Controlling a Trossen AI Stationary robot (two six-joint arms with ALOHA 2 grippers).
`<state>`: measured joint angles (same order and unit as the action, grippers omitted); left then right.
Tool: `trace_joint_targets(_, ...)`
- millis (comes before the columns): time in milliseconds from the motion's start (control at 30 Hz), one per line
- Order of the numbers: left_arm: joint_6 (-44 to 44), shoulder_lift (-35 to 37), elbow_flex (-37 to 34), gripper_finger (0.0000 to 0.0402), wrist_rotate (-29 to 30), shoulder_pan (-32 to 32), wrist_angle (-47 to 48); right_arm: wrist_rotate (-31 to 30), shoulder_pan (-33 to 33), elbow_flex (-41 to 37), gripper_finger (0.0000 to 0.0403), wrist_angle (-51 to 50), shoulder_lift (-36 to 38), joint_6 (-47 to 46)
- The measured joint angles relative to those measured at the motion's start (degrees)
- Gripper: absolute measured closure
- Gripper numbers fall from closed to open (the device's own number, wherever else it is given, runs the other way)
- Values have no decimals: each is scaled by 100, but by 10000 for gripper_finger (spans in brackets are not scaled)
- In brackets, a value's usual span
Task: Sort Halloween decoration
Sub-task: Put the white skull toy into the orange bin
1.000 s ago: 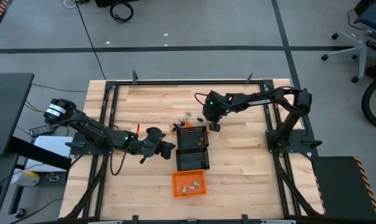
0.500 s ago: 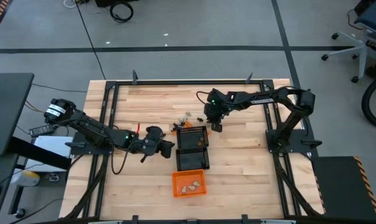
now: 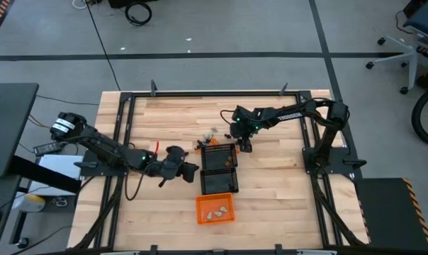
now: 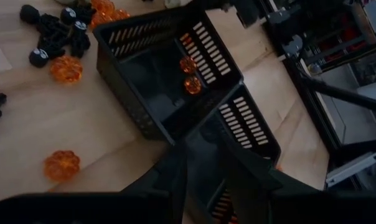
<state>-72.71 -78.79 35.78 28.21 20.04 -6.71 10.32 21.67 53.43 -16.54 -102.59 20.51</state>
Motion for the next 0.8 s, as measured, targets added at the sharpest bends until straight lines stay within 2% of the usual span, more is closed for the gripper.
trace_joint_targets(400,-12,-2,0,292,-2,82,6,-19,-31,-11,283,101,-22,24)
trace_joint_targets(600,-7,-2,-1,292,0,69,96,-43,-31,-29,305,-133,126,9)
trace_joint_targets(800,7,-2,-1,292,0,32,283,-112,-31,-35,309,-204,199,5)
